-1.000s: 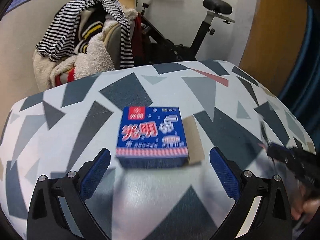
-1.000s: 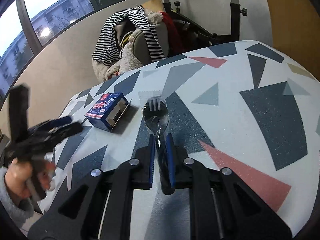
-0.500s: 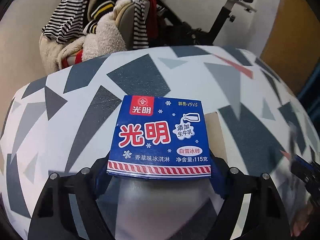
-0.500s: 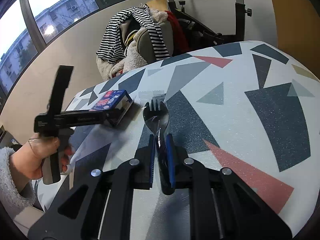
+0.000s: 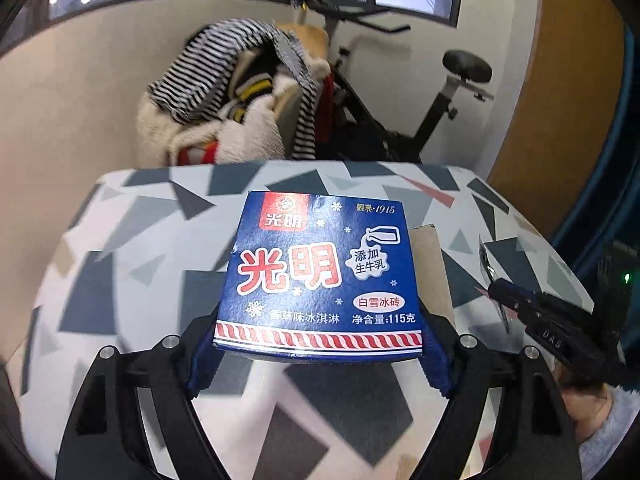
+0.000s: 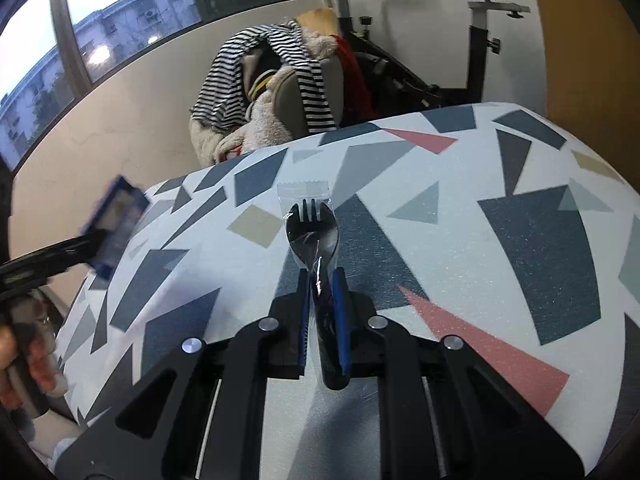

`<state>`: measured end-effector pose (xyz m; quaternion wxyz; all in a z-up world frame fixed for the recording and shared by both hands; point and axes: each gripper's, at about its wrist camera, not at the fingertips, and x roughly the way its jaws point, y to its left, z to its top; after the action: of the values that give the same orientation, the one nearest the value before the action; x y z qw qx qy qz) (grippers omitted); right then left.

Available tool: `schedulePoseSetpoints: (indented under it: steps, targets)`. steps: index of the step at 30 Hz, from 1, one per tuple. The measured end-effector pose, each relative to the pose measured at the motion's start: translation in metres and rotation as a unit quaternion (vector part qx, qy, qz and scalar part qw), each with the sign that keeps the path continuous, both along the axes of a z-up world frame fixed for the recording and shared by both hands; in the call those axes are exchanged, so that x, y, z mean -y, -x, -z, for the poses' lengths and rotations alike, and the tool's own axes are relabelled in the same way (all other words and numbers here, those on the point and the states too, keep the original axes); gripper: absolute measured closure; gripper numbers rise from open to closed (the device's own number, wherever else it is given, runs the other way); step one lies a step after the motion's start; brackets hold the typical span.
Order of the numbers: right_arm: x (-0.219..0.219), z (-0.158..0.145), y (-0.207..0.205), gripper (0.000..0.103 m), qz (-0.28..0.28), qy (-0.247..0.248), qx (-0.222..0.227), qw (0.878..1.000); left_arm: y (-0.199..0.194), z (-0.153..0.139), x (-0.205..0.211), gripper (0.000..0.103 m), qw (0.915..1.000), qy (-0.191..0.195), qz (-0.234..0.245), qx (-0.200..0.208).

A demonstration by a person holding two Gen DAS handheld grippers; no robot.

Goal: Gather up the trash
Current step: 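Carry the box and fork over the bin while the right gripper opens to drop the fork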

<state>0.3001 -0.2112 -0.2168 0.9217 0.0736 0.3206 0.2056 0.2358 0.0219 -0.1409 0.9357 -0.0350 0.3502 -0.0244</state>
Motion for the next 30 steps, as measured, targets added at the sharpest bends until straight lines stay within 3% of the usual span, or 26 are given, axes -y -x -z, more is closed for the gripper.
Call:
schedulePoseSetpoints:
  steps: [4, 7, 19, 30]
  targets:
    - [-0.006, -0.021, 0.026, 0.088, -0.02, 0.002, 0.017, 1.0, 0.045, -0.016, -0.001, 0.024, 0.9996, -0.003, -0.01, 0.025]
    - [-0.006, -0.033, 0.054, 0.088, -0.028, -0.003, 0.028, 0.999, 0.078, -0.024, -0.004, 0.023, 0.9991, 0.016, -0.022, 0.034]
    - [-0.01, -0.048, 0.139, 0.088, -0.053, 0.004, 0.021, 0.998, 0.175, -0.023, 0.003, 0.023, 0.9986, 0.022, -0.028, 0.038]
    - [-0.021, -0.01, 0.212, 0.088, -0.083, -0.006, -0.02, 0.996, 0.238, -0.006, 0.011, 0.023, 0.9988, 0.013, -0.03, 0.035]
